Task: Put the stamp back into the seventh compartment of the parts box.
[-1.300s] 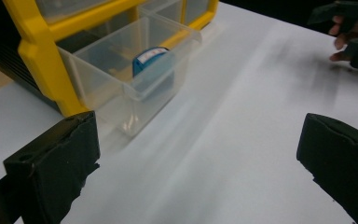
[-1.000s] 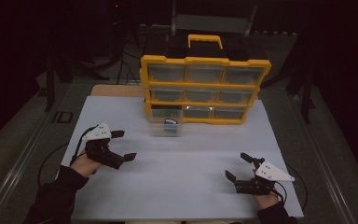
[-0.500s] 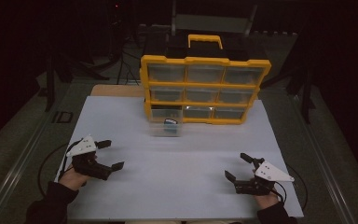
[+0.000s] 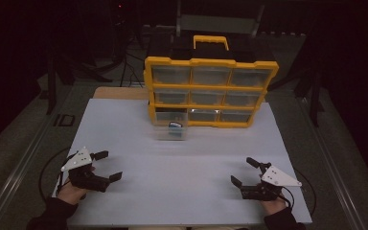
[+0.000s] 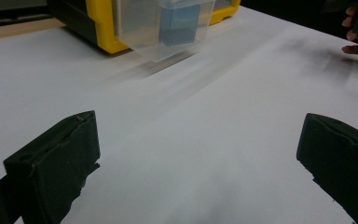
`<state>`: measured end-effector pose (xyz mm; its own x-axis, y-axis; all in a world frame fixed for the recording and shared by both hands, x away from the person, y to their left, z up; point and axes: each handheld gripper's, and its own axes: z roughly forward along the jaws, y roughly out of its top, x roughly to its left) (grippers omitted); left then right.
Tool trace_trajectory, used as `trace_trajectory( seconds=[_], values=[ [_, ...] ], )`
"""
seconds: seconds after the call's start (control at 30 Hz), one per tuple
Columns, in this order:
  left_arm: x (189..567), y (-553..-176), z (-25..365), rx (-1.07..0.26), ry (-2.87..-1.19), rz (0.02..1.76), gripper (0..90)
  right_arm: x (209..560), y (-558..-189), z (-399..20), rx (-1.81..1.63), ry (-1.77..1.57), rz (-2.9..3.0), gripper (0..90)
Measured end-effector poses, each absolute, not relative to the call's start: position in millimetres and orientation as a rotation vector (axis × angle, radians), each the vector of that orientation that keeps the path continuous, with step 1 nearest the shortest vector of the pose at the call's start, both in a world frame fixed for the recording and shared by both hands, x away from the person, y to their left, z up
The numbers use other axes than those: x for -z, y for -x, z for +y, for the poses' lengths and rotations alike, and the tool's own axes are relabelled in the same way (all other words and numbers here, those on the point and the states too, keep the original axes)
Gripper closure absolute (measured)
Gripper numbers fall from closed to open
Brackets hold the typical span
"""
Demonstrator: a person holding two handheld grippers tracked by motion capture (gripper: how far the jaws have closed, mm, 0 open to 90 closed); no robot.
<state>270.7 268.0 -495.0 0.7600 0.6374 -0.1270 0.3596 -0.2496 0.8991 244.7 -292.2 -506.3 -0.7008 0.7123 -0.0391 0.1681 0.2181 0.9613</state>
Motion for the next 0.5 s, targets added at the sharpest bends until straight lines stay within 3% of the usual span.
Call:
trace_trajectory(
  seconds=[0.27,0.5],
  values=[
    [498,-256,270,-0.416,-1.855,0.832,0.1,506,-244,-292,-1.5,-0.811,2.023,10.3],
    [501,-252,269,-0.408,-1.847,0.828,0.1,506,-244,-292,-1.496,-0.807,2.026,10.3]
  ],
)
